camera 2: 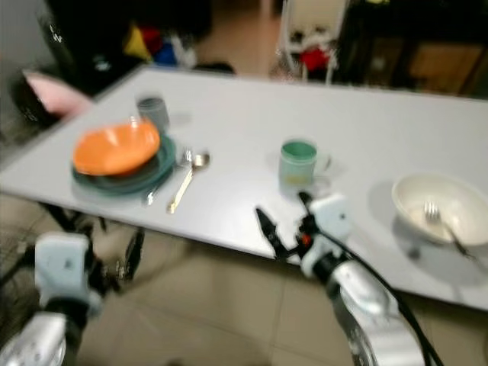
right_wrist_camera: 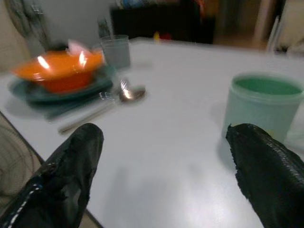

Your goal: Setting the table

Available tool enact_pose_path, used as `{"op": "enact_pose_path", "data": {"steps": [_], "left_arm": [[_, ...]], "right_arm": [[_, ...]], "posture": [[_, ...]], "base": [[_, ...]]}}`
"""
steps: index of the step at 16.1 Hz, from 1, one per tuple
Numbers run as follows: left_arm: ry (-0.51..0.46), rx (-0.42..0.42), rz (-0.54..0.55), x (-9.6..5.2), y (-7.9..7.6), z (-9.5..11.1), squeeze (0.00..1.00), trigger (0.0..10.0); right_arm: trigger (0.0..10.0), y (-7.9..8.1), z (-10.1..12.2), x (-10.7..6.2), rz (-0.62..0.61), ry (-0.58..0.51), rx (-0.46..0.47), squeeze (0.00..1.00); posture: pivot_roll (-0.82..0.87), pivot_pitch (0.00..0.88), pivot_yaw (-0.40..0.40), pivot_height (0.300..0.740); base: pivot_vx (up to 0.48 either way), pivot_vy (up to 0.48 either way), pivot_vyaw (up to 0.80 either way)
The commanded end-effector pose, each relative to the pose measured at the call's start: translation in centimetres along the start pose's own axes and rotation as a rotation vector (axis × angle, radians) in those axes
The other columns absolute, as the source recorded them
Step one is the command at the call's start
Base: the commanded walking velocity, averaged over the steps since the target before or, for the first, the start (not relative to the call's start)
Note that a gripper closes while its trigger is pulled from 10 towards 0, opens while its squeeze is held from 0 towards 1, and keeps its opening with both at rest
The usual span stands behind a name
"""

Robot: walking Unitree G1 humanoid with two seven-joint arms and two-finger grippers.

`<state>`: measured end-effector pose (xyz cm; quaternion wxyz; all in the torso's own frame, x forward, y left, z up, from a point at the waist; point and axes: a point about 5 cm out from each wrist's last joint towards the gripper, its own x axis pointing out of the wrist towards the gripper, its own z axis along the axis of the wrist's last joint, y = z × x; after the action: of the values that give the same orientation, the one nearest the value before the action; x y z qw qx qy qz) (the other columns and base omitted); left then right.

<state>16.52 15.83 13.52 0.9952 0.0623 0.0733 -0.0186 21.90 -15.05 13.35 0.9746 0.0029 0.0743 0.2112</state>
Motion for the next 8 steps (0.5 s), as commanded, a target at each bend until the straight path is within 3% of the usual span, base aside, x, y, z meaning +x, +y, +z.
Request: {"op": "enact_pose_path", "data": {"steps": [1,8], "left_arm": [[-0.008,0.022,0.021,-0.25,0.04,0.31,0.00,10.0],[-0.032,0.026,0.054,-0.44,0.41,0.89,0.00,10.0]], "right_arm": [[10.0,0.25,0.67,0.54,0.025,-0.034,0.000,1.00],[10.0,0.41,0.47,1.30,0.051,-0.051,0.003,1.00]], "posture": [[-0.04,0.008,0.043,0.740],[-0.02,0.011,0.029,0.740]], "base": [[0.000,0.000,0.78],[0.000,0.000,0.77]]}}
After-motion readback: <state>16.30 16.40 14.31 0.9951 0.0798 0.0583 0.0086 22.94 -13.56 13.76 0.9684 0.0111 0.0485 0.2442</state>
